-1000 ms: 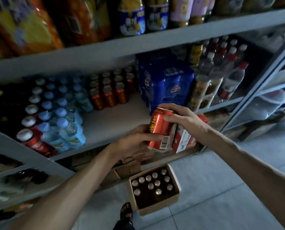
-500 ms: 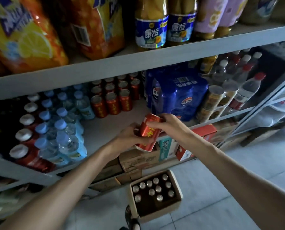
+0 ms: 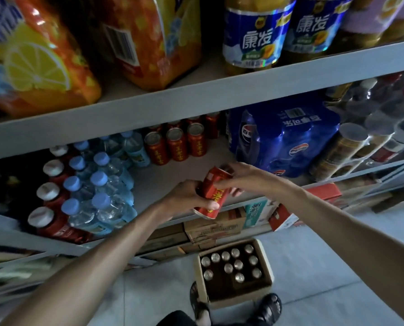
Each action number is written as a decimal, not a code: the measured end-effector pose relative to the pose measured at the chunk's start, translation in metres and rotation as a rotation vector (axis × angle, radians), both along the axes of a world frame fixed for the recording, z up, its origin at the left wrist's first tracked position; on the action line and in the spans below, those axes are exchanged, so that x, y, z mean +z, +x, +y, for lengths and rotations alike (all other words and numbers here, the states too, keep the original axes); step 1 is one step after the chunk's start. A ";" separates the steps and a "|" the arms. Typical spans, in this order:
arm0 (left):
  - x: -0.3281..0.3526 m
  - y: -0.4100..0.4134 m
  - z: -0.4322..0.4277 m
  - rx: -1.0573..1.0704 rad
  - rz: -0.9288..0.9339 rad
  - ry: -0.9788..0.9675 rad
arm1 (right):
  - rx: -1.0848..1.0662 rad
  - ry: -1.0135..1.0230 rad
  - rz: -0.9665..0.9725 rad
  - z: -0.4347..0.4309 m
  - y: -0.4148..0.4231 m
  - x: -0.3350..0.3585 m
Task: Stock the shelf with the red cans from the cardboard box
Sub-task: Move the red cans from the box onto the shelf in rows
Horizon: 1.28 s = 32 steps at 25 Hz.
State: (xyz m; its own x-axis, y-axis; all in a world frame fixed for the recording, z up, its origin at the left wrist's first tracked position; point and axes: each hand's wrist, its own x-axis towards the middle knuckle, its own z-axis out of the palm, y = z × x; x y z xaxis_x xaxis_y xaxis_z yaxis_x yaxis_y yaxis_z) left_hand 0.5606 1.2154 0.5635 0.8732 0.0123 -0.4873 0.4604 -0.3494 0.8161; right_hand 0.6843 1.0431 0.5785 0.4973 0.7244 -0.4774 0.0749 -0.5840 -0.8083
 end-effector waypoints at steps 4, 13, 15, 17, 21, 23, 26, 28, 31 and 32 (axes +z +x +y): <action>-0.013 0.006 0.011 0.031 0.000 -0.005 | -0.002 -0.008 0.054 0.016 0.013 -0.017; -0.033 0.026 0.029 0.063 -0.019 0.022 | -0.134 0.078 0.054 0.038 0.020 -0.022; -0.036 0.032 0.036 0.037 0.014 0.258 | -0.147 0.023 -0.290 0.045 0.020 -0.028; -0.041 0.032 0.047 -0.066 0.171 0.547 | -0.194 -0.009 -0.614 0.053 0.020 -0.035; -0.056 0.021 0.058 -0.251 0.422 0.716 | -0.230 -0.150 -0.923 0.070 0.031 -0.059; -0.058 0.022 0.056 -0.320 0.435 0.751 | -0.143 -0.314 -0.754 0.062 0.041 -0.087; -0.057 0.024 0.055 -0.387 0.405 0.811 | -0.053 -0.335 -0.597 0.060 0.047 -0.101; -0.056 0.024 0.055 -0.409 0.393 0.837 | -0.253 -0.108 -0.890 0.075 0.049 -0.082; -0.058 0.025 0.055 -0.449 0.415 0.873 | -0.466 0.072 -0.852 0.083 0.040 -0.070; -0.059 0.026 0.054 -0.456 0.423 0.883 | -0.541 0.051 -0.775 0.079 0.033 -0.081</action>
State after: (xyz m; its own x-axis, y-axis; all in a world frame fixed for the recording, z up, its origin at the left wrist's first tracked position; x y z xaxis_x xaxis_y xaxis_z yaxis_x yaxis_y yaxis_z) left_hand 0.5866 1.2698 0.5046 0.6473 0.2238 -0.7287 0.3238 -0.9461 -0.0030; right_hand 0.7176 1.1220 0.4971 0.9372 0.3136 0.1527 0.3310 -0.6617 -0.6728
